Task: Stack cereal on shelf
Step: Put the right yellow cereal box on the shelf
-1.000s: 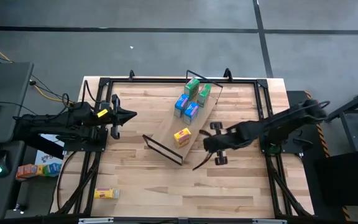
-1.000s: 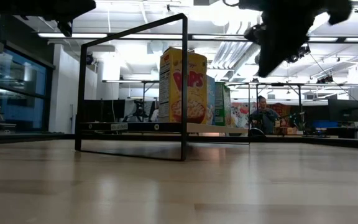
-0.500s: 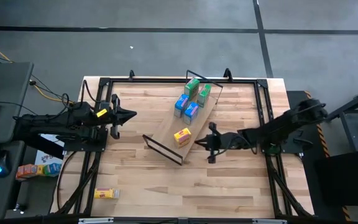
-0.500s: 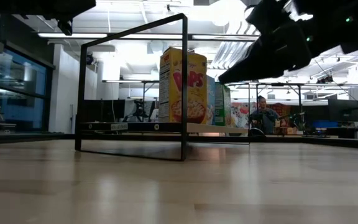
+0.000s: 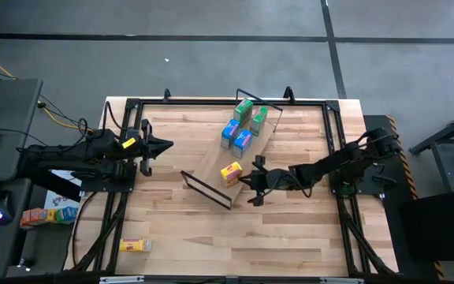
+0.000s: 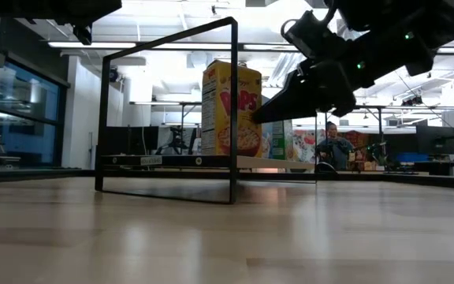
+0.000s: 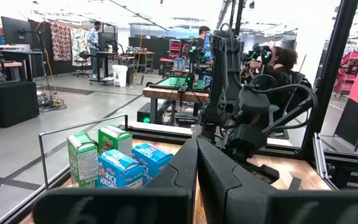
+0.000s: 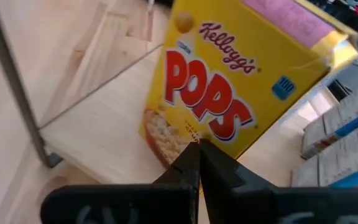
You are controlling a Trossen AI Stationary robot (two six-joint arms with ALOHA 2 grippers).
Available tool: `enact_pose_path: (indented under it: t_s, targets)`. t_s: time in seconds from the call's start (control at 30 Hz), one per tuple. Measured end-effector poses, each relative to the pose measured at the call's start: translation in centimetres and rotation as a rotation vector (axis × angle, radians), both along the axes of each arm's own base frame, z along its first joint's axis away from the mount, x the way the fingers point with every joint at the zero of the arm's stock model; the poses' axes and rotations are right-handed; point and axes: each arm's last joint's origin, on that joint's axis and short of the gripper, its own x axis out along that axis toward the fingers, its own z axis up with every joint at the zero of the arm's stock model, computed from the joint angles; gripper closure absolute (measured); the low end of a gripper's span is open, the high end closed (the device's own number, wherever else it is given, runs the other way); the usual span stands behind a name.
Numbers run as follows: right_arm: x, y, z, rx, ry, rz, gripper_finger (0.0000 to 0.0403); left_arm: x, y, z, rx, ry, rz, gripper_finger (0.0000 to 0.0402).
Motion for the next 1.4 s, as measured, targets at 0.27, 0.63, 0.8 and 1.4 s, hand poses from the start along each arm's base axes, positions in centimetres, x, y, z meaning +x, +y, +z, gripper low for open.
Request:
enact_pose_path:
  t_s: [0.27, 0.63, 0.8, 1.4]
  targets:
    - [-0.1, -0.9, -0.3, -0.048, 0.035, -0.066, 0.0403, 0.0, 0.0, 0.0, 0.0, 0.003, 0.0, 0.0398]
    - [-0.2, 0.0, -0.3, 0.047, 0.034, 0.007, 0.0403, 0.0, 0.0, 0.0, 0.0, 0.003, 0.0, 0.0398]
    - [-0.1, 0.5, -0.2, 0.144, 0.02, 0.073, 0.0403, 0.0, 0.0, 0.0, 0.0, 0.003, 0.0, 0.0398]
    - [0.5, 0.5, 0.4, 0.167, -0.099, 0.036, 0.0403, 0.0, 0.0, 0.0, 0.0, 0.002, 0.0, 0.0398]
